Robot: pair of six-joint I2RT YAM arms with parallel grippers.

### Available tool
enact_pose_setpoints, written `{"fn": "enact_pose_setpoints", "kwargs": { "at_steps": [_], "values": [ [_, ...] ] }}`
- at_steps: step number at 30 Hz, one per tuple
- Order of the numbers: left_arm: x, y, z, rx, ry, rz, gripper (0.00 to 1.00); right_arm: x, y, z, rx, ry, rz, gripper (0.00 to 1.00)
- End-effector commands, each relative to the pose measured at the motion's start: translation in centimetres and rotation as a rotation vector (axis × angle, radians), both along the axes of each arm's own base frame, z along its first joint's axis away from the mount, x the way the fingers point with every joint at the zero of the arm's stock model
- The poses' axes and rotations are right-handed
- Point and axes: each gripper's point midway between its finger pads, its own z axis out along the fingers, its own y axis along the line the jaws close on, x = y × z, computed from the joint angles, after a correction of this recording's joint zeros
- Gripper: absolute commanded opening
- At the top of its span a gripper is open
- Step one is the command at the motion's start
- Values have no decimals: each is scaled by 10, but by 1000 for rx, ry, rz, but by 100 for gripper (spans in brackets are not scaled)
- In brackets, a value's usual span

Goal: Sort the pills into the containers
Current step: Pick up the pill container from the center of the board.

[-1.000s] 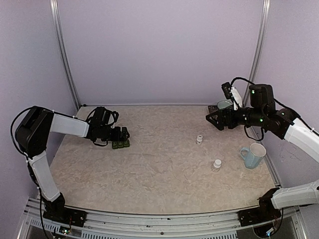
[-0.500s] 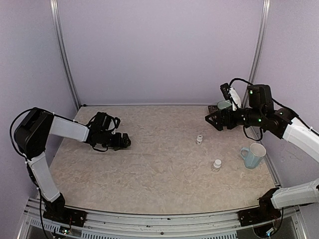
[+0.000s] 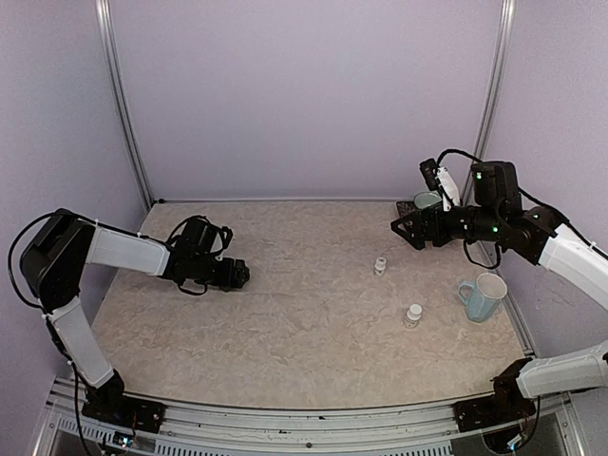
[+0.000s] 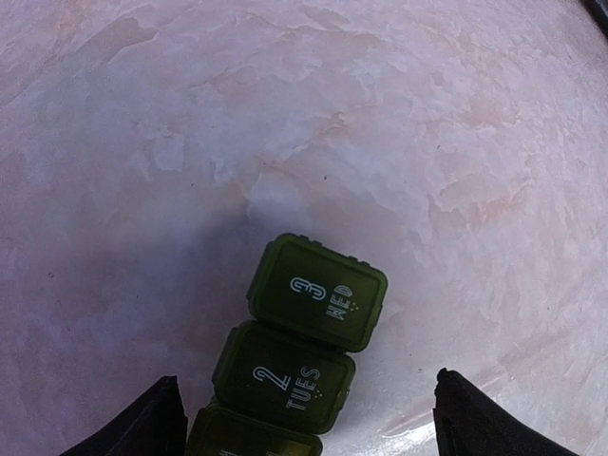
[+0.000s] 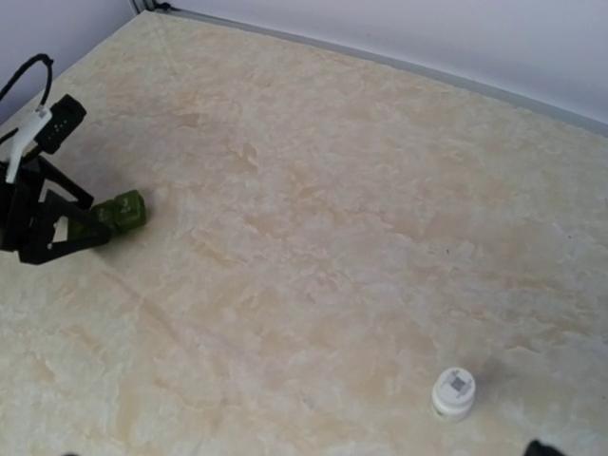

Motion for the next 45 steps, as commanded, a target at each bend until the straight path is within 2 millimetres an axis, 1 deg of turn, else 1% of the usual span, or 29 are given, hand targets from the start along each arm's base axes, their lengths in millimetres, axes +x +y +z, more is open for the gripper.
{"fn": "enact_pose_setpoints", "kwargs": {
  "at_steps": [1, 3, 6, 9, 12, 15, 17, 24, 27, 31, 33, 34, 37, 39, 42, 45],
  "values": [
    [0, 11, -3, 110, -13, 34, 87, -4, 3, 5, 14, -19, 15, 100],
    [0, 14, -5, 153, -16, 48, 87, -5, 2, 5, 15, -19, 11, 100],
    [0, 12, -5, 163, -28, 46, 86, -6, 1, 5, 13, -21, 10, 100],
    [1, 11, -4, 170, -39, 50, 80, -6, 1, 5, 17, -20, 9, 100],
    [0, 9, -9, 177, -28, 38, 71, -6, 1, 4, 20, -18, 11, 100],
    [-3, 6, -13, 175, -23, 18, 68, -6, 2, 5, 23, -17, 10, 100],
    [-5, 3, -15, 167, -18, 2, 63, -7, 2, 4, 26, -16, 12, 100],
    [-8, 4, -21, 171, -7, -3, 61, -6, 5, 1, 34, -4, 24, 100],
    [-9, 5, -25, 180, -1, 0, 59, -7, 6, 0, 36, -3, 24, 100],
    [-10, 6, -30, 185, 6, -3, 49, -6, 6, -1, 36, 2, 26, 100],
    [-10, 5, -30, 180, 5, -2, 42, -6, 6, -1, 36, 2, 25, 100],
    [-10, 5, -29, 175, 3, -2, 41, -6, 6, -2, 36, 4, 25, 100],
    [-12, 1, -22, 152, -11, -13, 37, -6, 8, -3, 38, 6, 33, 100],
    [-14, -5, -13, 127, -28, -35, 37, -7, 9, -4, 38, 7, 44, 100],
    [-23, -27, 11, 66, -65, -106, 37, -10, 14, -8, 43, 15, 77, 100],
    [-42, -58, 43, -35, -114, -211, 37, -17, 23, -12, 60, 32, 138, 100]
  ]
}}
